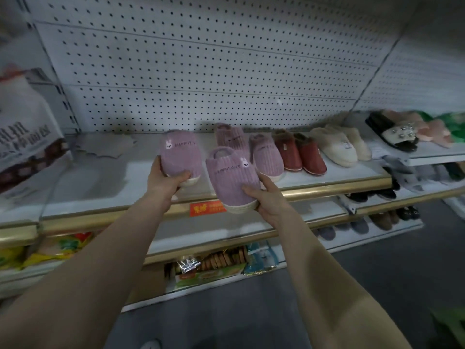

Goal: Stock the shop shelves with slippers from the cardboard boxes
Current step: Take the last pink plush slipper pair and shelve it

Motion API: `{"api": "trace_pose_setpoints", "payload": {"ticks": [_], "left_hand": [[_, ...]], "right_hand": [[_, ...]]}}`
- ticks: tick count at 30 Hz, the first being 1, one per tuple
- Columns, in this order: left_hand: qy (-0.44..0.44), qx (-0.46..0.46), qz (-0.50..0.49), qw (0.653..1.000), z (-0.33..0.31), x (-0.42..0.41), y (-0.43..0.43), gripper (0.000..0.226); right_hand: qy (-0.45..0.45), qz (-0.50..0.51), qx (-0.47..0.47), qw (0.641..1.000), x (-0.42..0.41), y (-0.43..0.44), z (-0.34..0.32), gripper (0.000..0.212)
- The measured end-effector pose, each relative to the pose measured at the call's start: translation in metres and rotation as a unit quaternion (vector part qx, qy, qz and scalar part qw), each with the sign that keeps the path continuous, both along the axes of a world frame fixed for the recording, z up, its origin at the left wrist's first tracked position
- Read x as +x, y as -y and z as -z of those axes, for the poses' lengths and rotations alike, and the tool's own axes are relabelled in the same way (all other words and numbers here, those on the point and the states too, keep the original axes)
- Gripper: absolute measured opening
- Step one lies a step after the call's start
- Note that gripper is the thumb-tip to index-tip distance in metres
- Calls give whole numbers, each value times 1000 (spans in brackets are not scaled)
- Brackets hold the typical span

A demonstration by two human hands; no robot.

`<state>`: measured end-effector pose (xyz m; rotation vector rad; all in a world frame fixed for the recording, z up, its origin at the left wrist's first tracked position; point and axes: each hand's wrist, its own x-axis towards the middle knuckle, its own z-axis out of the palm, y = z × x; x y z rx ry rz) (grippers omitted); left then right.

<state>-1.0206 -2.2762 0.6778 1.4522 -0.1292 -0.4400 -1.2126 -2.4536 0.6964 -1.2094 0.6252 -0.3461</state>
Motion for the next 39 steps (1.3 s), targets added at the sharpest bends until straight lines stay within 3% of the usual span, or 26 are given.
{"api": "trace_pose_setpoints", "payload": {"ticks": [5, 8, 12, 16, 20, 22, 27, 31, 35, 39], "left_hand": [[9, 52, -18, 998, 12, 51, 14, 95], [7, 91, -28, 995, 33, 83, 17, 113], [-3, 166, -3, 986, 33, 94, 12, 118], [66, 352, 32, 933, 30, 99, 12, 118], [193, 430, 62, 880, 33, 105, 12, 125], [241, 433, 66, 866, 31, 105, 15, 117], [322, 386, 61, 862, 25, 107, 21, 74], [385, 354, 42, 851, 15, 101, 25, 44], [371, 294, 85, 877, -7, 87, 33, 39], [413, 238, 147, 867, -20, 73, 50, 37]], "right_hand": [[-16, 17, -22, 999, 40, -1, 4, 43], [-42, 37, -24, 998, 69, 0, 11, 60], [-79, 37, -34, 996, 102, -7, 11, 81], [-96, 37, -35, 994, 122, -14, 14, 81], [-107, 41, -45, 992, 127, -17, 18, 70], [-119, 33, -84, 989, 132, -16, 19, 68], [-168, 25, -177, 970, 146, -11, 12, 67], [-191, 32, -197, 961, 145, -7, 5, 64], [-194, 39, -233, 952, 138, -3, -1, 58], [-210, 39, -324, 922, 120, 1, -18, 52]]}}
